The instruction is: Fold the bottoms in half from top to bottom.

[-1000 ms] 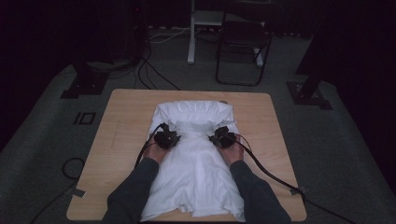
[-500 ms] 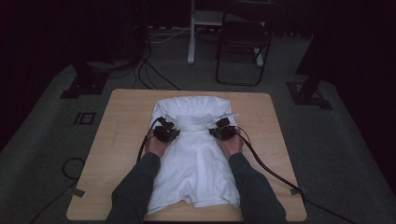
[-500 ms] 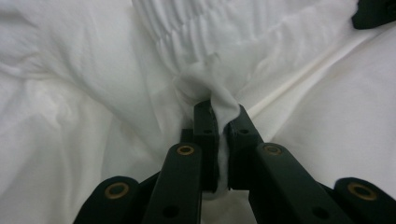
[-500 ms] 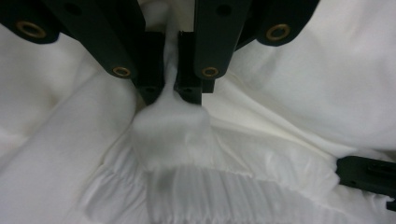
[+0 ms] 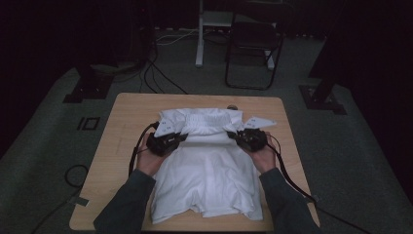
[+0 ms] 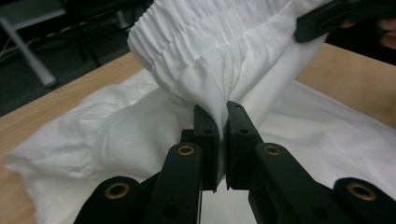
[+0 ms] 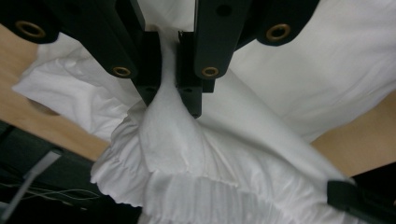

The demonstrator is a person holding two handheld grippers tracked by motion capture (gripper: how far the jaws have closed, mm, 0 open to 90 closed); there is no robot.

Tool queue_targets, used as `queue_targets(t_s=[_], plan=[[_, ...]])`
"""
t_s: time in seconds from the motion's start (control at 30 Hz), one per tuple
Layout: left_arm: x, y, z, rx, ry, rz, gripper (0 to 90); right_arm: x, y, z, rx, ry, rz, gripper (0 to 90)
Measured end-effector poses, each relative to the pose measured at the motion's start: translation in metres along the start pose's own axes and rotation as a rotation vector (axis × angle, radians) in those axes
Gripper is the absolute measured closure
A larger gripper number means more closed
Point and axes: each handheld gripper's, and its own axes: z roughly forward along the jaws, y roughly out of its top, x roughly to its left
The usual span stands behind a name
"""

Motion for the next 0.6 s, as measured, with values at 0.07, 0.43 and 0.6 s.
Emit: queue_targets(t_s=[0.07,0.43,0.6], plan=[[-0.011,-0.017,0.0,0.032,-0.009,0.01,84.9,0.009,-0.014,-0.003,0.022,0.015,-0.012,84.1],[-0.019,-0.1,0.052,0.242,-0.094,-0.129,82.4,0.024,-0.094,0.04,0.246,0.042,0.036,82.8],[-0.02,-0.092,0.046,0.248,-0.12,-0.148,64.7,0.02,-0.096,0.041,0.265,0.042,0.071,68.8]])
